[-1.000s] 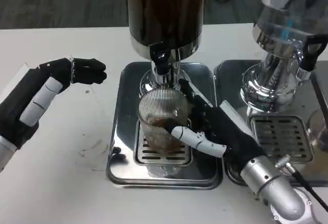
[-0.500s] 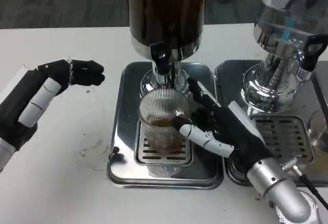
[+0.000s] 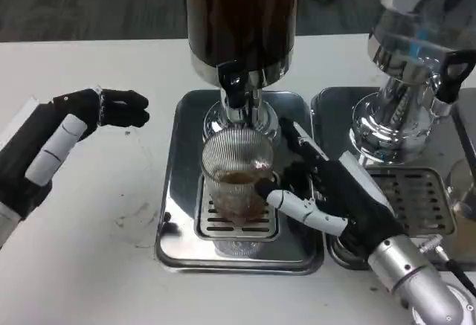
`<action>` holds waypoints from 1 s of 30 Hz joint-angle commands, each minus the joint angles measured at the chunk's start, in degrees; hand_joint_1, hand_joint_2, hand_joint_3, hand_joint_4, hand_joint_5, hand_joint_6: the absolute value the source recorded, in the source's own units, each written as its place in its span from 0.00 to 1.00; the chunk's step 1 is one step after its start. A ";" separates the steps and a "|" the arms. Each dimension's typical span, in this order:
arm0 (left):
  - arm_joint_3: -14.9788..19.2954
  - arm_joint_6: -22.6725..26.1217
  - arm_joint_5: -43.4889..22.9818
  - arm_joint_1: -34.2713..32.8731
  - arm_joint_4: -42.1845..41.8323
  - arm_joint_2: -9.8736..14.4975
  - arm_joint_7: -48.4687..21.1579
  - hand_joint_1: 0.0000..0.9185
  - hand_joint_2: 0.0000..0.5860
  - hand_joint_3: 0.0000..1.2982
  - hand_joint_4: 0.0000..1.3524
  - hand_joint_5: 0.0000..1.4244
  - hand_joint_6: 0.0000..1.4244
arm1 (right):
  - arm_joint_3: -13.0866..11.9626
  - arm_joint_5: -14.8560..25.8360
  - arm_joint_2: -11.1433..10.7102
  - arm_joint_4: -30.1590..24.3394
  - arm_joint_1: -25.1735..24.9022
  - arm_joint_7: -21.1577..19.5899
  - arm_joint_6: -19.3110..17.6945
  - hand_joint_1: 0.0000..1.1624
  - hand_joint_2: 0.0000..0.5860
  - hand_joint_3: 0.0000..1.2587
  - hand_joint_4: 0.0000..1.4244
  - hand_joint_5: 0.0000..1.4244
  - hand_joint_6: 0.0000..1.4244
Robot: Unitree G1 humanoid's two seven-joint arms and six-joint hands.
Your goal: Grasp the cup under the faucet to collect the drink, then remove the cup.
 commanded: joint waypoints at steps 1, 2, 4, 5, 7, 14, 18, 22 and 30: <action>-0.12 0.65 0.85 -0.49 0.67 1.34 0.07 0.00 0.25 0.40 0.37 0.31 0.25 | 0.84 -1.30 -1.09 -0.86 0.77 0.94 2.20 0.40 0.30 0.00 0.00 0.00 0.06; -0.13 0.65 0.84 -0.45 0.65 1.39 0.10 0.00 0.25 0.40 0.37 0.31 0.25 | 1.06 -1.60 -1.18 -1.02 0.70 0.96 2.53 0.40 0.30 0.00 0.00 0.00 0.06; -0.16 0.68 0.82 -0.34 0.59 1.47 0.16 0.00 0.26 0.41 0.37 0.31 0.25 | 1.47 -2.15 -1.30 -1.25 0.55 1.01 2.97 0.40 0.30 0.00 0.00 0.00 0.06; -0.18 0.68 0.80 -0.29 0.55 1.49 0.18 0.00 0.26 0.41 0.37 0.31 0.25 | 1.62 -2.31 -1.35 -1.39 0.53 1.04 3.17 0.41 0.29 0.00 0.00 0.00 0.05; -0.21 0.72 0.80 -0.16 0.51 1.53 0.25 0.00 0.26 0.41 0.37 0.32 0.25 | 2.12 -2.80 -1.47 -1.77 0.37 1.06 3.59 0.41 0.28 0.00 0.00 0.00 0.05; -0.28 0.87 0.93 0.37 0.22 1.53 0.39 0.00 0.28 0.41 0.38 0.32 0.25 | 3.41 -5.24 -1.47 -3.14 -0.01 0.20 5.04 0.41 0.28 0.00 0.00 0.00 0.04; -0.26 0.95 0.95 0.59 -0.03 1.58 0.42 0.00 0.28 0.42 0.38 0.32 0.25 | 3.88 -6.39 -0.91 -3.19 -0.55 -0.31 5.69 0.41 0.28 0.00 0.00 0.00 0.03; -0.26 1.07 1.00 0.83 -0.22 1.63 0.46 0.00 0.28 0.42 0.38 0.32 0.25 | 4.48 -7.01 -0.53 -2.53 -1.43 -0.64 5.97 0.40 0.29 0.00 0.00 0.00 0.03; -0.13 1.36 1.11 1.74 -0.78 1.81 0.76 0.00 0.29 0.43 0.39 0.33 0.25 | 5.40 -7.17 0.44 -0.30 -3.36 -0.87 5.66 0.39 0.28 0.00 0.00 0.00 0.02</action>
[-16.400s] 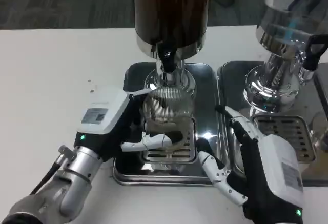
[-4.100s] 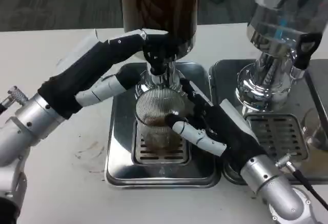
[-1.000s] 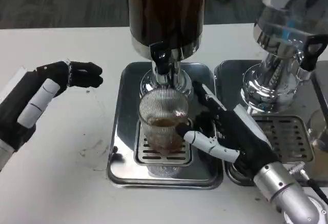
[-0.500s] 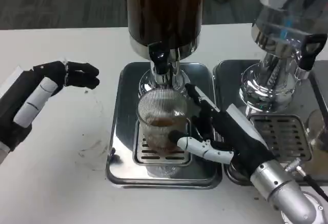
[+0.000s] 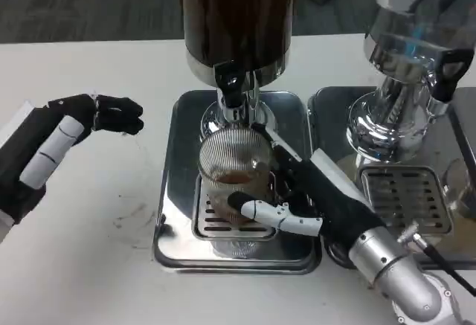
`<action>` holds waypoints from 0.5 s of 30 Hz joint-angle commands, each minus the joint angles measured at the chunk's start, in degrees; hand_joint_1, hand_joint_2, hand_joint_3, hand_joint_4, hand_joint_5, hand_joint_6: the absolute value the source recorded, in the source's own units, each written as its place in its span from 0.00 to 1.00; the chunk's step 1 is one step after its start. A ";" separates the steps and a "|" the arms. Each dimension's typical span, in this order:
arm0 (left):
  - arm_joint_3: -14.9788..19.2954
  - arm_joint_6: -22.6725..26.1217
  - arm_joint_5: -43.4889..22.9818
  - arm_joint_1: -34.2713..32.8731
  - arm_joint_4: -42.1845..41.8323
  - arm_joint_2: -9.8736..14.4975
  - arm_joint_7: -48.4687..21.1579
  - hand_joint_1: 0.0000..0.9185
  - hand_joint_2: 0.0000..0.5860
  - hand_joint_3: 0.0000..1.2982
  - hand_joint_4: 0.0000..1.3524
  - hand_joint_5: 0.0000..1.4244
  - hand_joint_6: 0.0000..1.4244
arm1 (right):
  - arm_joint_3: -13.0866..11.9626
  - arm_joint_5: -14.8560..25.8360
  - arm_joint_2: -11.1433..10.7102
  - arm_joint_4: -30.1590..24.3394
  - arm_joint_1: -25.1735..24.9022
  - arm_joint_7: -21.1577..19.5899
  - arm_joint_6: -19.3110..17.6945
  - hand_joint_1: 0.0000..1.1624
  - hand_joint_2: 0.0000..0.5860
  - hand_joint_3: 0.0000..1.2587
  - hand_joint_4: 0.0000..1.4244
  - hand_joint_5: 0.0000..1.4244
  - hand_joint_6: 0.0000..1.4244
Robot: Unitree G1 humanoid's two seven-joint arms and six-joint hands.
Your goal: Grasp the cup under the faucet to collect the drink, then remove the cup.
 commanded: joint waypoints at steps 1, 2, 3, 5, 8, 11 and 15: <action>-0.11 0.83 0.96 1.11 -0.80 0.80 0.78 0.00 0.29 0.43 0.39 0.33 0.25 | 0.99 -0.63 0.62 2.04 -1.20 0.12 0.71 0.39 0.28 0.00 0.00 0.00 0.02; -0.10 0.89 0.96 1.21 -0.86 0.82 0.82 0.00 0.29 0.43 0.39 0.33 0.25 | 1.04 -0.69 0.69 2.24 -1.36 0.11 0.66 0.39 0.28 0.00 0.00 0.00 0.02; -0.11 0.94 0.95 1.34 -1.02 0.82 0.87 0.00 0.29 0.43 0.39 0.33 0.25 | 1.14 -0.77 0.74 2.48 -1.57 0.17 0.66 0.39 0.28 0.00 0.00 0.00 0.02; -0.09 1.07 0.99 1.57 -1.25 0.84 1.02 0.00 0.29 0.43 0.39 0.33 0.25 | 1.34 -0.88 0.92 3.17 -2.05 0.26 0.63 0.39 0.28 0.00 0.00 0.00 0.03; -0.03 1.22 1.03 1.85 -1.42 0.92 1.20 0.00 0.30 0.43 0.39 0.33 0.26 | 1.46 -0.87 1.27 4.01 -2.43 -0.10 0.24 0.39 0.28 0.00 0.00 0.00 0.04; -0.01 1.27 1.05 2.15 -1.59 0.99 1.33 0.00 0.30 0.43 0.39 0.33 0.26 | 1.71 -0.83 1.60 4.66 -2.67 -0.66 -0.17 0.40 0.29 0.00 0.00 0.00 0.06; -0.03 1.37 1.03 2.55 -1.92 1.06 1.50 0.00 0.30 0.43 0.39 0.33 0.26 | 2.38 -1.18 1.92 5.90 -3.30 -1.25 -0.33 0.40 0.30 0.00 0.00 0.00 0.07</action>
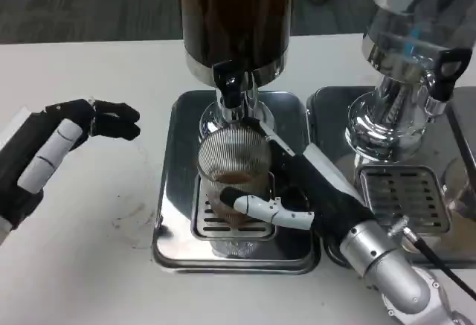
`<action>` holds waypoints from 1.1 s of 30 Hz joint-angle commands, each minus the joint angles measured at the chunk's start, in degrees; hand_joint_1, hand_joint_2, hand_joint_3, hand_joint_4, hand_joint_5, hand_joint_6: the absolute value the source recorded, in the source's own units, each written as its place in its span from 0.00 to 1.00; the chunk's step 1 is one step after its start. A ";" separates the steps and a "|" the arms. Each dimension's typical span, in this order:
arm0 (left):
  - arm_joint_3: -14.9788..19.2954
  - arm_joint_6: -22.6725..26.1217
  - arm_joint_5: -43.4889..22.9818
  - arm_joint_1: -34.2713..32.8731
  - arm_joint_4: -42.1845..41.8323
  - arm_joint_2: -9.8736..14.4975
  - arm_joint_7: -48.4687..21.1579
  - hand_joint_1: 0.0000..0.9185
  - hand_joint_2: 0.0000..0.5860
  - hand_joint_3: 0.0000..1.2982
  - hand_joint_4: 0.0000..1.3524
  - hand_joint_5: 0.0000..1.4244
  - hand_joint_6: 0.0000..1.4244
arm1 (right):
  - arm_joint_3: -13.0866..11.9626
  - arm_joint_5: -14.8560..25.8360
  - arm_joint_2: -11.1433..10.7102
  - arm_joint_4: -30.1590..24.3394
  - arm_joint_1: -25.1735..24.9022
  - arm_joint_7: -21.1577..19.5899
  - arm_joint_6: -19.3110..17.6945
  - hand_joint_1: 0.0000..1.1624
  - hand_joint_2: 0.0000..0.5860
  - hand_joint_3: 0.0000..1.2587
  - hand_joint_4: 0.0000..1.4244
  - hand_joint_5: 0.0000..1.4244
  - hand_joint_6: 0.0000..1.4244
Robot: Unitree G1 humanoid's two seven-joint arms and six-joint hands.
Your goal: Grasp the cup under the faucet to collect the drink, then remove the cup.
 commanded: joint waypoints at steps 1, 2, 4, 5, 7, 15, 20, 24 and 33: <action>-0.05 0.75 0.82 1.20 -1.07 0.88 0.63 0.00 0.30 0.43 0.39 0.33 0.26 | 1.26 -0.69 0.82 2.67 -0.70 0.02 0.20 0.41 0.30 0.00 0.00 0.00 0.07; -0.05 0.79 0.82 1.29 -1.16 0.90 0.68 0.00 0.30 0.43 0.39 0.33 0.26 | 1.31 -0.59 1.00 3.21 -0.88 -0.09 0.00 0.41 0.30 0.00 0.00 0.00 0.07; -0.06 0.88 0.87 1.47 -1.31 0.98 0.75 0.00 0.30 0.43 0.40 0.33 0.26 | 1.34 -0.38 1.35 4.23 -1.22 -0.39 -0.53 0.41 0.30 0.00 0.00 0.00 0.08; -0.06 0.93 0.88 1.54 -1.36 1.02 0.76 0.00 0.30 0.43 0.40 0.33 0.26 | 1.34 -0.29 1.58 4.84 -1.43 -0.60 -0.91 0.41 0.30 0.00 0.00 0.00 0.08; -0.07 1.02 0.90 1.61 -1.35 1.13 0.75 0.00 0.30 0.43 0.40 0.34 0.26 | 1.41 -0.29 1.94 5.91 -1.86 -0.98 -1.59 0.42 0.29 0.00 0.00 0.02 0.10; -0.07 1.25 1.23 1.64 -1.31 1.53 0.73 0.00 0.29 0.43 0.40 0.34 0.27 | 1.47 -0.38 3.48 10.91 -3.68 -3.51 -4.64 0.45 0.29 0.00 0.03 0.11 0.14; 0.00 1.47 1.42 1.74 -1.28 1.70 0.65 0.00 0.29 0.43 0.40 0.34 0.27 | 1.69 -0.84 4.08 12.61 -4.22 -5.30 -5.74 0.46 0.28 0.10 0.11 0.17 0.19; 0.10 1.58 1.56 1.86 -1.39 1.73 0.58 0.00 0.29 0.43 0.40 0.34 0.28 | 1.91 -0.85 4.60 13.59 -4.30 -6.27 -6.70 0.47 0.28 0.15 0.16 0.21 0.22; 0.08 1.99 1.64 2.10 -1.77 1.76 0.63 0.00 0.29 0.43 0.41 0.34 0.28 | 3.06 -2.46 4.96 14.04 -3.99 -8.24 -7.41 0.48 0.29 0.22 0.22 0.27 0.27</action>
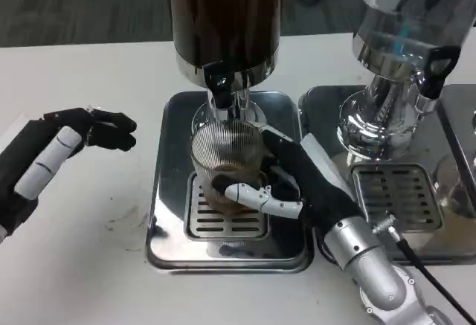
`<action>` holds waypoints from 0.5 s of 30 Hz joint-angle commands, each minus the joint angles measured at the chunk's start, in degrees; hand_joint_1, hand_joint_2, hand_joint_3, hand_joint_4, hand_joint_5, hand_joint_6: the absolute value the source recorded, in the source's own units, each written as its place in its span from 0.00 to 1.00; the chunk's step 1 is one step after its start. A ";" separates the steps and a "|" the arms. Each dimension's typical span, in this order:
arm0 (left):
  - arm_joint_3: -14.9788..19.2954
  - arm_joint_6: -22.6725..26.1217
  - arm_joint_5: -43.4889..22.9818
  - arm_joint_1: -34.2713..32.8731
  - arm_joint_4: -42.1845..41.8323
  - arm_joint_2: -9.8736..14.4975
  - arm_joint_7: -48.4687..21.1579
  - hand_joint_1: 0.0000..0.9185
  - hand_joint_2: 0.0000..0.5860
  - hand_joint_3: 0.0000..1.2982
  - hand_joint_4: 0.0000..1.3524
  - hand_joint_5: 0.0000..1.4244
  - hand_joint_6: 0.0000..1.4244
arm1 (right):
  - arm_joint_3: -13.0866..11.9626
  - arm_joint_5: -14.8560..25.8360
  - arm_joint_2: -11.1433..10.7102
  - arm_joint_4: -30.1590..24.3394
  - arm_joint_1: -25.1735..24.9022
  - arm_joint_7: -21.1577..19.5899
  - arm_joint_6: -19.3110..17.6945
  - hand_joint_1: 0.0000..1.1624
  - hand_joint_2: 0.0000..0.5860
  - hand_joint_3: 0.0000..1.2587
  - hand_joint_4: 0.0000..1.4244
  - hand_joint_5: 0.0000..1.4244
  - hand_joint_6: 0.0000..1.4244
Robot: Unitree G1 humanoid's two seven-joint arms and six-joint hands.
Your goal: Grasp the cup under the faucet to collect the drink, then remove the cup.
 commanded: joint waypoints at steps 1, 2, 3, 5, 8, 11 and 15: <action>0.09 0.83 0.21 0.91 -0.81 0.81 0.28 0.00 0.29 0.43 0.41 0.34 0.29 | 2.52 -2.14 0.98 1.42 1.20 0.55 0.53 0.48 0.29 0.23 0.22 0.27 0.27; 0.12 0.88 0.19 0.94 -0.86 0.83 0.27 0.00 0.29 0.43 0.41 0.34 0.29 | 2.68 -2.41 0.99 1.30 1.34 0.05 0.41 0.48 0.29 0.24 0.23 0.28 0.28; 0.16 0.95 0.16 0.95 -0.90 0.86 0.28 0.00 0.29 0.43 0.41 0.34 0.29 | 2.89 -2.81 1.05 1.10 1.55 -0.73 0.19 0.48 0.30 0.25 0.24 0.29 0.29; 0.20 1.05 0.16 0.96 -0.98 0.88 0.31 0.00 0.29 0.43 0.41 0.35 0.29 | 3.23 -3.60 1.16 0.82 1.88 -2.24 -0.22 0.48 0.30 0.26 0.26 0.31 0.31; 0.20 1.18 0.20 0.94 -1.07 0.94 0.35 0.00 0.29 0.43 0.41 0.35 0.29 | 3.58 -4.26 1.31 0.74 2.15 -3.78 -0.66 0.48 0.31 0.28 0.28 0.33 0.33; 0.23 1.28 0.21 0.91 -1.09 1.00 0.40 0.00 0.29 0.43 0.41 0.35 0.29 | 4.03 -5.04 1.55 0.72 2.53 -5.66 -1.15 0.49 0.30 0.29 0.30 0.35 0.34; 0.26 1.34 0.21 0.91 -1.11 1.03 0.42 0.00 0.29 0.43 0.41 0.35 0.29 | 4.27 -6.23 2.01 0.41 3.30 -8.42 -1.65 0.50 0.30 0.31 0.31 0.37 0.37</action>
